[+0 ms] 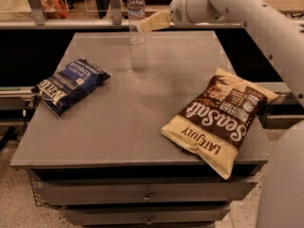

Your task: Move water bottle near brown chip bag

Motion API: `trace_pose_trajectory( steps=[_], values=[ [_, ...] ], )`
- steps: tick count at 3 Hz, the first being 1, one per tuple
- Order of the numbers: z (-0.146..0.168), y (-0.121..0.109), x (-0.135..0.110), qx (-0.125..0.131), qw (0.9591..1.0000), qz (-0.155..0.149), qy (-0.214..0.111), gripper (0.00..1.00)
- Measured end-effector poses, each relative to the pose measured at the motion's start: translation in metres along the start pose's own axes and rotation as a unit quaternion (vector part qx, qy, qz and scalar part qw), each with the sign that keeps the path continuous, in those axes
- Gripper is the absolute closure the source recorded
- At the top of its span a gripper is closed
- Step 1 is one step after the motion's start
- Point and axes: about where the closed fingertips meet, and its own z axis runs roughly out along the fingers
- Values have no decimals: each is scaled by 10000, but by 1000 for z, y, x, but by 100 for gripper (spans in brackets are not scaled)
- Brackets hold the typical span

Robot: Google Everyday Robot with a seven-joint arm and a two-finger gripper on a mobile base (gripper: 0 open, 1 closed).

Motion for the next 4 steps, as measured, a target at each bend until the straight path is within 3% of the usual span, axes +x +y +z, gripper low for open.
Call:
trace_pose_trajectory(
  steps=[1,2,4],
  values=[
    [36,-10,-10,92,9994,235,-217,0],
    [73,-7,-24,224,9988,227,-369,0],
    [115,0,-30,440,9978,262,-414,0]
  ],
)
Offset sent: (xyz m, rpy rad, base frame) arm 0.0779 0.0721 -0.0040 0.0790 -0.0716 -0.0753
